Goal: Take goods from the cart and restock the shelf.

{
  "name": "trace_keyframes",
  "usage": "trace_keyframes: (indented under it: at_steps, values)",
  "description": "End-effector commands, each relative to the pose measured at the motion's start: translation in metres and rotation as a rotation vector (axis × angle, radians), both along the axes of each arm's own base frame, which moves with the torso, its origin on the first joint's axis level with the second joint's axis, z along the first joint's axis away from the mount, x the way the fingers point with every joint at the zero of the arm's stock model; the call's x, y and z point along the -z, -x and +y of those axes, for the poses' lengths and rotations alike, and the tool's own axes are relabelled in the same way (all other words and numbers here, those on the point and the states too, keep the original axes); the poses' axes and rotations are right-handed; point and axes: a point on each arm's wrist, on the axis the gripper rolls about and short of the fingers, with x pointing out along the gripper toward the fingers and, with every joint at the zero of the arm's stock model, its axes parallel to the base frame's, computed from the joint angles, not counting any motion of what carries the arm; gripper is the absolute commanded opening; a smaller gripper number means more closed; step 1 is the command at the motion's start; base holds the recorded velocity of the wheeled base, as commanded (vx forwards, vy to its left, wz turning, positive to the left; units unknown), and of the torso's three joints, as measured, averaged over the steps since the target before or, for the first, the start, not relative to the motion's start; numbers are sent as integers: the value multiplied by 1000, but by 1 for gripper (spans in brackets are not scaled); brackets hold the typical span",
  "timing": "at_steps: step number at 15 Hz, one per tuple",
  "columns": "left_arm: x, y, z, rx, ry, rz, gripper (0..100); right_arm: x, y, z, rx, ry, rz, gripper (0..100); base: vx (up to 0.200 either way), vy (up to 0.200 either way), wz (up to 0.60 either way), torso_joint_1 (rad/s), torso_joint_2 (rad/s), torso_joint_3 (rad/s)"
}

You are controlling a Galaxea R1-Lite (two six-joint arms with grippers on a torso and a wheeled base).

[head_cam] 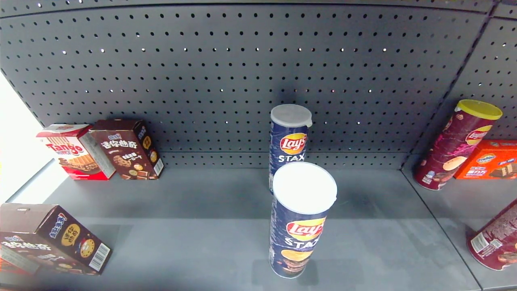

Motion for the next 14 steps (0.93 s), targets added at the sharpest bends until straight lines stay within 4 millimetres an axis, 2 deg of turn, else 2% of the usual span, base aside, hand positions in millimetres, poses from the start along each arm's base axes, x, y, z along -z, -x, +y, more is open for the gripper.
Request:
trace_keyframes:
  at_steps: [1,3,5,6,7,8,9,10,14]
  values:
    - [0,0,0,1,-1,2,100,69,72,-20,80,-15,-66,100,0,0,0,0,0,0]
    - [0,0,0,1,0,2,100,101,94,-23,119,-1,3,100,0,0,0,0,0,0]
    - [0,0,0,1,-1,2,100,102,95,-23,130,-18,12,100,0,0,0,0,0,0]
    - [0,0,0,1,-3,2,100,111,91,-23,136,-41,56,100,0,0,0,0,0,0]
    - [0,0,0,1,-3,2,100,139,78,-20,135,-49,132,100,0,0,0,0,0,0]
    - [0,0,0,1,-3,2,100,163,67,-18,133,-52,131,100,0,0,0,0,0,0]
    - [0,0,0,1,-3,2,100,171,65,-18,133,-52,145,100,0,0,0,0,0,0]
    - [0,0,0,2,-3,2,100,185,65,-18,113,-31,290,100,0,0,0,0,0,0]
    - [0,0,0,2,-3,2,100,185,65,-17,113,-33,294,100,0,0,0,0,0,0]
